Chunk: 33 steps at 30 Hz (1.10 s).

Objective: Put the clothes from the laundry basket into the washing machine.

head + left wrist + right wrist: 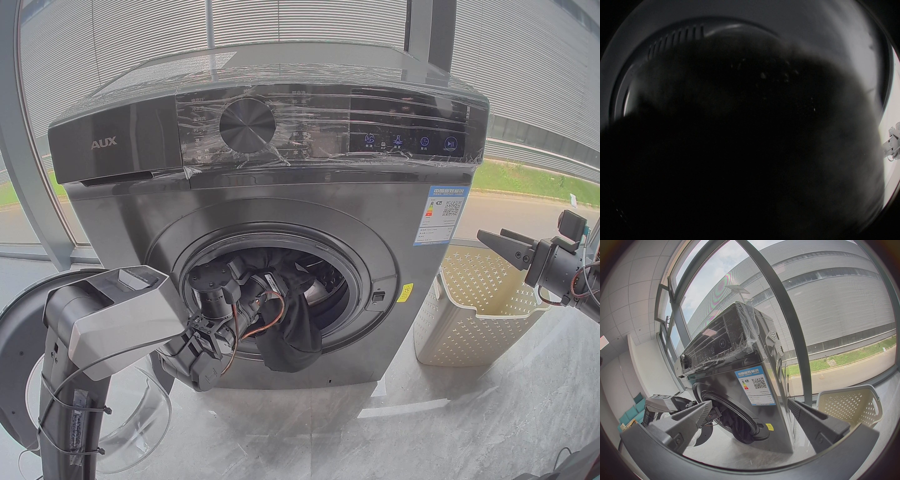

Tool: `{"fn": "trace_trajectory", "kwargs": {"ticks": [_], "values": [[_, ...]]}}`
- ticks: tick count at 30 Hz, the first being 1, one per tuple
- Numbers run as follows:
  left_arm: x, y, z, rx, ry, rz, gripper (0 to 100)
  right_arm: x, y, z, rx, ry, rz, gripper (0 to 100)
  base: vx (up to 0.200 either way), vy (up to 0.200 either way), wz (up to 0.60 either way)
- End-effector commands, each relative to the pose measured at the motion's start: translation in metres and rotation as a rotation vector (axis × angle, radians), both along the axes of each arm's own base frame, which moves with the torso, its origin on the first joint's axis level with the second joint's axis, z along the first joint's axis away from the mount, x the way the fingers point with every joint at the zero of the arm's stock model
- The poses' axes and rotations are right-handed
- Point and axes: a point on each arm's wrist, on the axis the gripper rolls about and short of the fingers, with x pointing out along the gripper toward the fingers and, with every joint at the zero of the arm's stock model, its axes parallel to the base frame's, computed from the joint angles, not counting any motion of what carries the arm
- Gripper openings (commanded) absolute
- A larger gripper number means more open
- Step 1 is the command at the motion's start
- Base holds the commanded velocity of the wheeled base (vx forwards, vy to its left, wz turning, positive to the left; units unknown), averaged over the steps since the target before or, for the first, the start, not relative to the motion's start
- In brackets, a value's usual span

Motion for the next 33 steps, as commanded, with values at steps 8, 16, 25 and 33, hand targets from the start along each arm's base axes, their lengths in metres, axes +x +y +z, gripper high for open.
{"fn": "trace_trajectory", "kwargs": {"ticks": [8, 16, 25, 33], "values": [[0.02, -0.007, -0.014, -0.03, -0.021, 0.007, 0, 0.004, 0.0, -0.005, -0.004, 0.021, -0.001, 100, 0.0, 0.0, 0.0], [0.033, -0.009, -0.016, -0.049, -0.06, 0.014, 0, 0.005, 0.0, -0.007, -0.005, 0.031, -0.003, 100, 0.0, 0.0, 0.0], [0.05, -0.009, 0.0, -0.106, -0.164, 0.029, 0, 0.006, 0.0, -0.008, -0.006, 0.037, -0.004, 100, 0.0, 0.0, 0.0], [0.055, -0.013, 0.007, -0.136, -0.219, 0.025, 0, 0.009, -0.002, -0.01, -0.01, 0.044, -0.017, 100, 0.0, 0.0, 0.0]]}}
